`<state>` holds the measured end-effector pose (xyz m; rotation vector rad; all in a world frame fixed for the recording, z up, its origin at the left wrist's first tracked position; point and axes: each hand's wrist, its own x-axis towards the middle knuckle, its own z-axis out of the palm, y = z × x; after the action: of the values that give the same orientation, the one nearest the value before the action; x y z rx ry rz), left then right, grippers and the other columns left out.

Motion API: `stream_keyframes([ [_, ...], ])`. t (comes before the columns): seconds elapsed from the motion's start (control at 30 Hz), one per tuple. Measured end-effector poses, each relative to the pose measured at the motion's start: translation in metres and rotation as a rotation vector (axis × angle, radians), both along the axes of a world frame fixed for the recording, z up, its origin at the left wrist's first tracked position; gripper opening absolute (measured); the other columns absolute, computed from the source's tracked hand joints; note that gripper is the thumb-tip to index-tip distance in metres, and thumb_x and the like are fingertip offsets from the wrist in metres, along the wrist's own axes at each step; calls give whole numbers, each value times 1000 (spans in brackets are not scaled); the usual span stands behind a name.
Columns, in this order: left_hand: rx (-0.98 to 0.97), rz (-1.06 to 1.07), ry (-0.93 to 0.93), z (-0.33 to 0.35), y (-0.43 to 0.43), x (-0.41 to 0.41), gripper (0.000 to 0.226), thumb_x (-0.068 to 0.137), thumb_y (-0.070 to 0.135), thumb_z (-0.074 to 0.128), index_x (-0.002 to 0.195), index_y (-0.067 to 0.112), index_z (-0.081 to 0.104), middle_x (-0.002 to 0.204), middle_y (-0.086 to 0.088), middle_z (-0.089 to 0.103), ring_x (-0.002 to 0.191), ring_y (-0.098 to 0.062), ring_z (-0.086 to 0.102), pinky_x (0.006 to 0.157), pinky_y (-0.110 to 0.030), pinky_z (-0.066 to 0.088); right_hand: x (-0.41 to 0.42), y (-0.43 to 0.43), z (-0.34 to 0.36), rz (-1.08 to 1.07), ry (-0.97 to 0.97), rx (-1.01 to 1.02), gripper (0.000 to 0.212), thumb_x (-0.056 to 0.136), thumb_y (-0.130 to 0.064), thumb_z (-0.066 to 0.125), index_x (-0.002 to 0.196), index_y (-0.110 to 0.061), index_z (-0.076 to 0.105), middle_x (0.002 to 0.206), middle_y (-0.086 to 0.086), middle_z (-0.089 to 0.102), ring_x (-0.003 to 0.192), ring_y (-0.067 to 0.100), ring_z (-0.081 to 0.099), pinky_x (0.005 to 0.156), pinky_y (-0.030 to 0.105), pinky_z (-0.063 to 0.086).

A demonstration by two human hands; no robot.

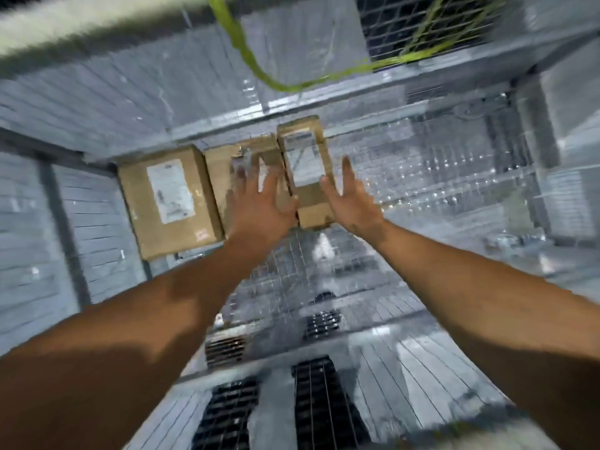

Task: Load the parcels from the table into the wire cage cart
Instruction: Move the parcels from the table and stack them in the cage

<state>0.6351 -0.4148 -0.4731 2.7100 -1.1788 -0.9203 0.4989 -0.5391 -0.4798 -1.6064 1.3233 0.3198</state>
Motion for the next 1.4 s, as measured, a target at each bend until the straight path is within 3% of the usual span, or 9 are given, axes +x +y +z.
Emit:
stream_keyframes([
  [0.1,-85,-40,-10,85,19,-4,78,101,60,45,165,28,15,173,-5,0,159,-35,0,127,-54,8,-25,21,80,19,-28,-72,76,106,-64,33,168,-31,4,165,13,37,146,37,42,112,49,35],
  [0.2,-142,-116,6,156,46,-25,82,97,62,43,165,24,18,172,-12,6,157,-40,5,127,-55,10,-59,42,148,1,45,-149,78,100,-73,28,167,-35,11,171,5,26,157,29,25,125,57,20],
  [0.3,-241,-98,101,215,80,-47,82,95,60,55,162,21,29,170,-19,15,153,-46,21,120,-60,26,-91,78,227,-125,-13,-181,66,106,-57,42,165,-30,27,170,6,29,157,27,24,128,48,18],
  [0.4,-383,-163,150,264,110,-72,83,93,68,45,150,9,49,155,-29,42,136,-52,44,112,-60,39,-129,131,306,-223,-38,-277,63,107,-53,47,162,-25,34,168,3,34,156,24,27,128,45,20],
  [0.5,-397,-212,296,331,145,-106,86,89,73,40,157,20,40,162,-14,37,150,-36,31,124,-50,24,-166,199,372,-359,62,-394,69,103,-60,47,162,-25,36,166,5,37,155,26,29,127,47,23],
  [0.63,-429,-476,364,395,188,-147,85,87,72,50,156,24,39,158,-7,45,146,-31,37,121,-50,29,-211,299,436,-575,250,-470,83,95,-78,28,162,-30,33,167,7,34,155,27,26,125,54,21],
  [0.93,-502,-1107,428,492,280,-308,94,81,84,38,152,23,47,150,-7,54,141,-35,45,114,-57,38,-360,530,530,-1181,417,-690,81,95,-79,22,161,-33,34,169,1,32,159,26,16,128,52,14],
  [1.17,-478,-1476,534,551,413,-480,86,89,78,48,156,23,41,158,-3,46,147,-25,37,120,-43,31,-468,725,577,-1615,427,-854,63,105,-64,35,161,-34,34,169,-2,31,159,22,13,129,47,13],
  [1.4,-507,-1601,748,591,536,-601,69,96,48,65,155,20,42,157,-2,44,146,-19,36,116,-35,31,-537,860,618,-1877,459,-928,79,95,-73,28,162,-32,32,170,-2,28,160,20,10,129,47,11],
])
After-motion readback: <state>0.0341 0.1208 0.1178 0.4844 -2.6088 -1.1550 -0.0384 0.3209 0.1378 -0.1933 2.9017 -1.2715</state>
